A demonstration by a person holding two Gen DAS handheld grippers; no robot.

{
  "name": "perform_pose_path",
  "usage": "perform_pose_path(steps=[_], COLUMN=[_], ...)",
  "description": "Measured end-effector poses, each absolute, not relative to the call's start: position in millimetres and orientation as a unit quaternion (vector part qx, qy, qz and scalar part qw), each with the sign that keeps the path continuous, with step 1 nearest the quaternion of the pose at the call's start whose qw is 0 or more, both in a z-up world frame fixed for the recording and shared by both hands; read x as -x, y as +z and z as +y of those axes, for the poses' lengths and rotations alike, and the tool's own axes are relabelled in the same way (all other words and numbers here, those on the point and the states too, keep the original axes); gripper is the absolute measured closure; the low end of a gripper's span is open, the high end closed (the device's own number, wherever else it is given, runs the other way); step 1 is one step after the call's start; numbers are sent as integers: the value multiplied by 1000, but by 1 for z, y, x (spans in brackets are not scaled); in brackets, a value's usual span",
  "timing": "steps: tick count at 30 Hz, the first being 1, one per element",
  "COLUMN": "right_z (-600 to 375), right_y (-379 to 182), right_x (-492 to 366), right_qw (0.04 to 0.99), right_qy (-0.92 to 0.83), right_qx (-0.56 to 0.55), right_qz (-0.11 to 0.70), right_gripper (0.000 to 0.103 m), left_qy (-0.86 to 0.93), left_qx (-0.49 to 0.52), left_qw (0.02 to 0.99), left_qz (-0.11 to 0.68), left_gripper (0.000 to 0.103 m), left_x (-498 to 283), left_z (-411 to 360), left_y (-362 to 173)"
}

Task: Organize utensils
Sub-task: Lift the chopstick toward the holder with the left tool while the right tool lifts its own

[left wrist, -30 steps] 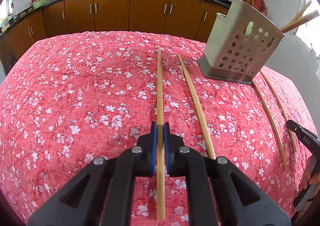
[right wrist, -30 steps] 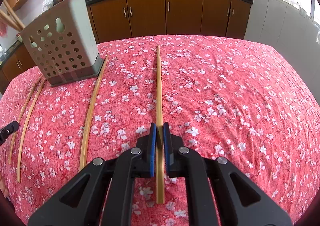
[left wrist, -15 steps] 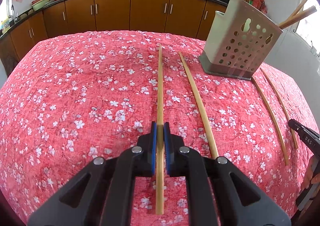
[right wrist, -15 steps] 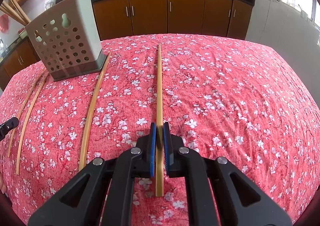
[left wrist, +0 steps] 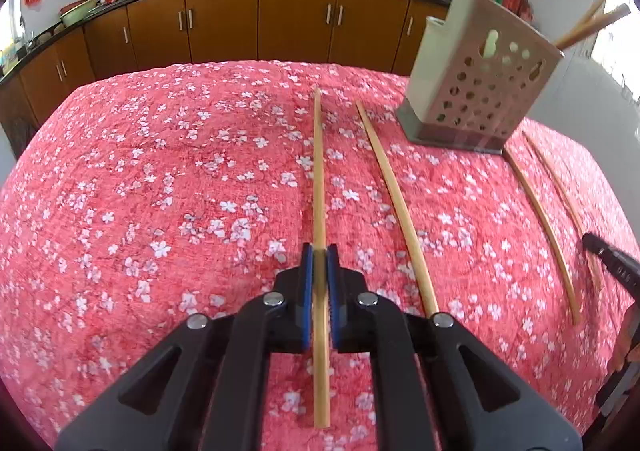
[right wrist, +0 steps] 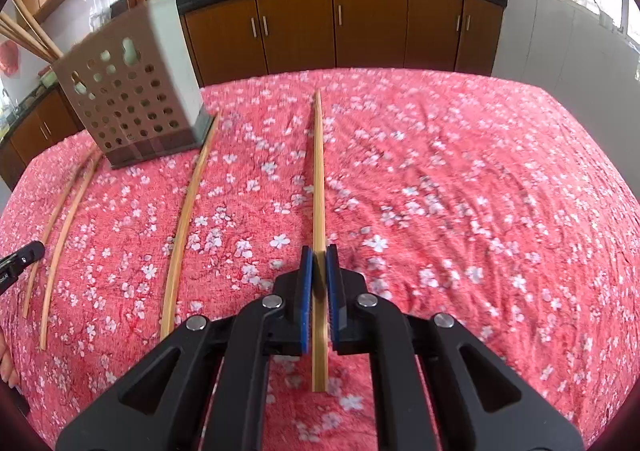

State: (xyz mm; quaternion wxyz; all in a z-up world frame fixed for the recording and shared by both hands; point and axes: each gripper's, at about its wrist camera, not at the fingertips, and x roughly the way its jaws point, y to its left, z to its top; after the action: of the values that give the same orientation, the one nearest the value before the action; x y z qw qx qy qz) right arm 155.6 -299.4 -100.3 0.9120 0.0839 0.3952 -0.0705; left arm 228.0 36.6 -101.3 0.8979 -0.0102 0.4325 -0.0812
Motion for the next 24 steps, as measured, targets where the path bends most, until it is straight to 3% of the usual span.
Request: perform_pose_path(steps=[7,15,24], right_z=[-311,-312,-311], right_y=[-45,11,35], right_x=[-124,-110,-106], right_qw=[945,970,978], right_qy=[-76,-79,-76], right_qx=[-92,-94,-92], right_qz=[303,210,171], right_gripper=[95,95,95], left_qy=[-92,-103,-113], left_qx=[21,37,43], left_qw=[907,942,961], left_qz=[410,316,248], left_gripper=[95,95,95], left_x=[-218,-200,-194], left_z=[47,58,57], left_y=[-67,10,66])
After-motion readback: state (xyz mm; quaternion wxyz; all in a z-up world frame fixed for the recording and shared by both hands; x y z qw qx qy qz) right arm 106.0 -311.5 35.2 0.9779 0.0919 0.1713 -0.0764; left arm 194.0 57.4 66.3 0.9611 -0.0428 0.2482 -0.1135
